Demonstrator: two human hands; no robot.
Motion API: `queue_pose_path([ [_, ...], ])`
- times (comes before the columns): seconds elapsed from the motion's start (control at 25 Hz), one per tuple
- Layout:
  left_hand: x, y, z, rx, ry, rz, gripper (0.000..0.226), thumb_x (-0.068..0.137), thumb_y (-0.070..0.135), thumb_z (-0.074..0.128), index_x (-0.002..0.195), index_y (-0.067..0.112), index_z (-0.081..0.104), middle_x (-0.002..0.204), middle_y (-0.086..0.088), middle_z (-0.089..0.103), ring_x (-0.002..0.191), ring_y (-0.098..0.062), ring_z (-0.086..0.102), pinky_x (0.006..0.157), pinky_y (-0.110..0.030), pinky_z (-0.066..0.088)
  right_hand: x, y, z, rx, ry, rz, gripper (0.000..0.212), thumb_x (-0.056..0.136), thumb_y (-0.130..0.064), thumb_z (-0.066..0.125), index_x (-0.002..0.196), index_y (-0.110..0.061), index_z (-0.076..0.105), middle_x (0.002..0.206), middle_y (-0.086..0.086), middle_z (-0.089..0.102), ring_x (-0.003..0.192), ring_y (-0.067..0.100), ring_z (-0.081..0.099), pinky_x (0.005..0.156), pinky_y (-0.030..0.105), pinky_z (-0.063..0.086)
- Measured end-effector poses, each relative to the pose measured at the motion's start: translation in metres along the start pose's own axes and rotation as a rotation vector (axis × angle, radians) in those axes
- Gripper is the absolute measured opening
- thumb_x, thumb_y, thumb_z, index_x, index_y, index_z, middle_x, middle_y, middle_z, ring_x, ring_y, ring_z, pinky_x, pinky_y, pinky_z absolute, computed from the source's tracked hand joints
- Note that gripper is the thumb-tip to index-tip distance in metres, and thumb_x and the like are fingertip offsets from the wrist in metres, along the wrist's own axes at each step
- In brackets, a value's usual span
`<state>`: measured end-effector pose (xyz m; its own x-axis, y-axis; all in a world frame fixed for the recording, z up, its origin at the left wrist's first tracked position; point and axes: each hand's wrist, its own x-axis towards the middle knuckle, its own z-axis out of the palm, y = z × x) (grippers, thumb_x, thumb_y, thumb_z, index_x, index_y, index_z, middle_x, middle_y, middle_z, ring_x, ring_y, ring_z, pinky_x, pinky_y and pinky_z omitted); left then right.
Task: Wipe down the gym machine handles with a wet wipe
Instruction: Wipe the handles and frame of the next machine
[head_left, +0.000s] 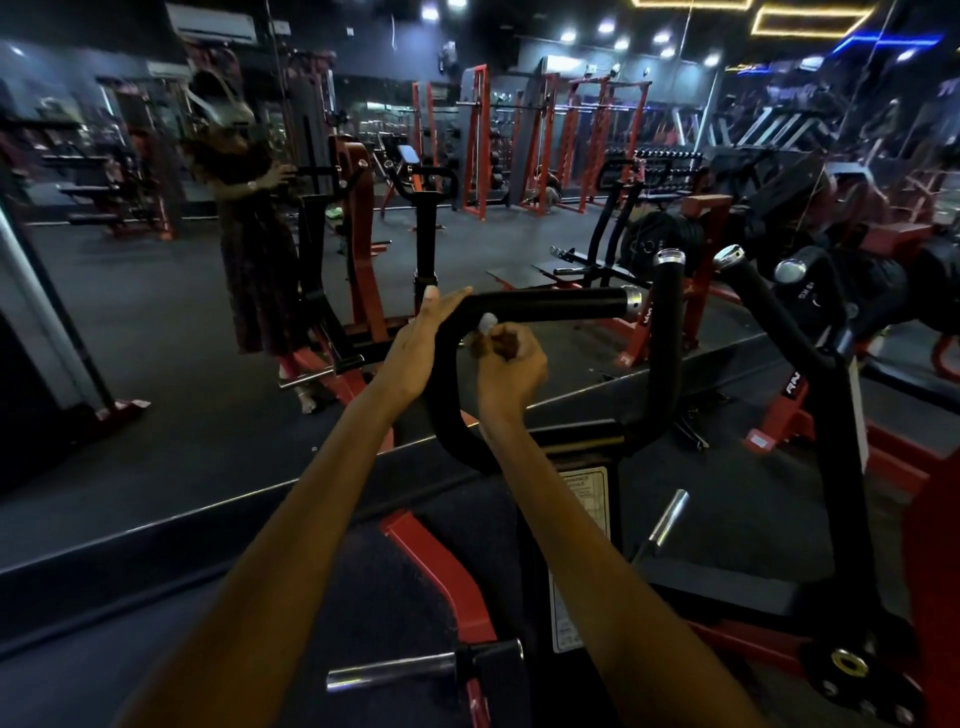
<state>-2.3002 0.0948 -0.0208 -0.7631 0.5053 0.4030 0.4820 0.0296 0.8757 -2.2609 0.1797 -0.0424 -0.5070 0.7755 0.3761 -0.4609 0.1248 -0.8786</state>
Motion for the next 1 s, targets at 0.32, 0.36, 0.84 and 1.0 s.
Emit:
queue_pose_path([
  [0.32, 0.039, 0.013, -0.024, 0.2, -0.047, -0.001, 0.043, 0.103, 0.032, 0.032, 0.111, 0.007, 0.066, 0.112, -0.002, 0.063, 0.111, -0.017, 0.058, 0.096, -0.023, 0.039, 0.02, 0.0, -0.035, -0.424, -0.568, -0.406, 0.009, 0.078, -0.006, 0.071, 0.079, 0.002, 0.068, 0.076, 0.009, 0.07, 0.068, 0.003, 0.065, 0.066, 0.013, 0.051],
  [0.36, 0.049, 0.019, -0.025, 0.32, -0.077, 0.037, 0.034, 0.101, 0.028, 0.04, 0.105, 0.007, 0.067, 0.106, -0.004, 0.064, 0.105, -0.019, 0.06, 0.088, -0.02, 0.04, 0.024, -0.003, -0.039, -0.464, -0.547, -0.479, 0.007, 0.077, -0.006, 0.072, 0.079, 0.001, 0.069, 0.076, 0.011, 0.07, 0.067, 0.013, 0.066, 0.066, 0.016, 0.051],
  [0.84, 0.068, 0.018, 0.003, 0.562, -0.311, 0.096, 0.037, 0.101, 0.032, 0.037, 0.125, 0.011, 0.057, 0.112, -0.005, 0.057, 0.098, -0.01, 0.048, 0.083, -0.023, 0.034, -0.021, -0.005, -0.048, -0.71, -0.662, -0.833, 0.016, 0.077, -0.007, 0.059, 0.085, -0.007, 0.073, 0.078, 0.007, 0.057, 0.068, 0.01, 0.052, 0.06, 0.015, 0.04],
  [1.0, 0.063, 0.019, 0.003, 0.526, -0.29, 0.084, 0.037, 0.101, 0.031, 0.038, 0.125, 0.009, 0.057, 0.108, -0.004, 0.057, 0.096, -0.009, 0.05, 0.083, -0.02, 0.035, -0.021, -0.007, -0.024, -0.803, -0.651, -0.957, 0.019, 0.07, 0.005, 0.072, 0.088, 0.0, 0.069, 0.089, 0.016, 0.06, 0.076, 0.027, 0.061, 0.061, 0.025, 0.05],
])
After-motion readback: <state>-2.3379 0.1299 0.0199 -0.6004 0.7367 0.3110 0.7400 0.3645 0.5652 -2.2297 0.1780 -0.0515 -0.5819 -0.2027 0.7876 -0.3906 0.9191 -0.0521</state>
